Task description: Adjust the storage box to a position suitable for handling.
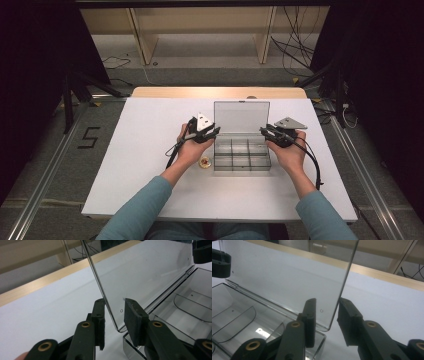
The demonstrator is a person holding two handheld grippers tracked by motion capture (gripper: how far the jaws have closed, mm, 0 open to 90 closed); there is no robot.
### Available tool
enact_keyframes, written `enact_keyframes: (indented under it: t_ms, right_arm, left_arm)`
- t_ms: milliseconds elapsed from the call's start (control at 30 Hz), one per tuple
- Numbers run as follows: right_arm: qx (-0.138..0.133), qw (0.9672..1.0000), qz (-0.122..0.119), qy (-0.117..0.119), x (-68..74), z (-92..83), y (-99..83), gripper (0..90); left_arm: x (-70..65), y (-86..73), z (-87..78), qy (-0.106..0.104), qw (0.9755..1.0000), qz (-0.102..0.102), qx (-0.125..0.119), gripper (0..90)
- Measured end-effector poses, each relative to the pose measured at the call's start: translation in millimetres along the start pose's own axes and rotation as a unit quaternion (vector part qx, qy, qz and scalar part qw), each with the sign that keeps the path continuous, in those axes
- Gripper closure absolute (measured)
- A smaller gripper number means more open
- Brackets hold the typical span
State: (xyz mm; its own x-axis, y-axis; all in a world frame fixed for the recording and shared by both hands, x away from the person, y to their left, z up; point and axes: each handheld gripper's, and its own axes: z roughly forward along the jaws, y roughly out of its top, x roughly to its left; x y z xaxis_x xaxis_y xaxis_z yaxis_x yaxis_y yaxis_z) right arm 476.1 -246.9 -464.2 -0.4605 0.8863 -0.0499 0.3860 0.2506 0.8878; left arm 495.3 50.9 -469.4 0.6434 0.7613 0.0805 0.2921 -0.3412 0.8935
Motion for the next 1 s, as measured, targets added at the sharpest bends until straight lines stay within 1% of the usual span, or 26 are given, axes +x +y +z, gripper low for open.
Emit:
enact_keyframes:
  t_ms: [100,133,200,233,300,400,467,567,633,700,800,900,1000]
  right_arm:
    - [0.013,0.9999,0.005,0.004,-0.6,-0.8,-1.9,66.7]
    - [0.017,0.9998,0.005,0.006,-0.6,-1.4,-2.5,65.9]
    - [0.020,0.9997,0.005,0.010,0.2,-3.3,-3.1,64.0]
    - [0.022,0.9997,0.007,0.012,0.9,-5.2,-2.5,62.6]
    - [0.027,0.9993,0.007,0.023,2.7,-8.4,-1.8,59.5]
    - [0.039,0.9986,-0.003,0.036,6.9,-14.1,-1.1,56.6]
    - [0.039,0.9981,-0.002,0.047,9.5,-18.7,0.5,54.9]
    - [0.040,0.9973,-0.006,0.061,13.3,-25.1,1.9,51.7]
    - [0.035,0.9969,-0.005,0.071,16.8,-29.8,-0.2,50.2]
    - [0.041,0.9960,-0.004,0.079,19.3,-33.4,-3.6,48.3]
    - [0.048,0.9952,-0.002,0.086,21.6,-39.5,-7.7,46.3]
    - [0.054,0.9943,0.002,0.092,22.8,-44.9,-9.7,43.0]
    - [0.056,0.9940,0.003,0.093,24.3,-49.6,-12.3,41.8]
  left_arm:
    - [0.1,-1.8,-0.5,0.003,0.9999,-0.005,0.012,66.9]
    - [0.9,-2.3,-1.8,0.004,0.9999,-0.003,0.015,66.3]
    - [1.7,-2.6,-5.8,0.005,0.9998,-0.008,0.015,64.5]
    - [2.5,-2.6,-8.5,0.003,0.9998,-0.007,0.020,63.2]
    - [3.3,-3.1,-12.9,-0.003,0.9997,-0.012,0.023,59.0]
    - [5.1,-5.1,-24.4,-0.004,0.9995,-0.022,0.022,55.3]
    - [6.0,-6.8,-30.4,-0.006,0.9992,-0.031,0.023,52.0]
    - [6.3,-11.3,-40.8,-0.014,0.9990,-0.033,0.028,47.5]
    - [6.2,-14.3,-47.5,-0.019,0.9987,-0.035,0.032,44.8]
    - [5.0,-17.8,-54.0,-0.023,0.9986,-0.034,0.032,42.6]
    - [1.7,-23.9,-62.9,-0.037,0.9979,-0.038,0.038,38.4]
    - [-2.3,-29.0,-70.9,-0.048,0.9976,-0.029,0.042,35.2]
    - [-4.1,-33.3,-78.6,-0.055,0.9971,-0.028,0.044,32.0]
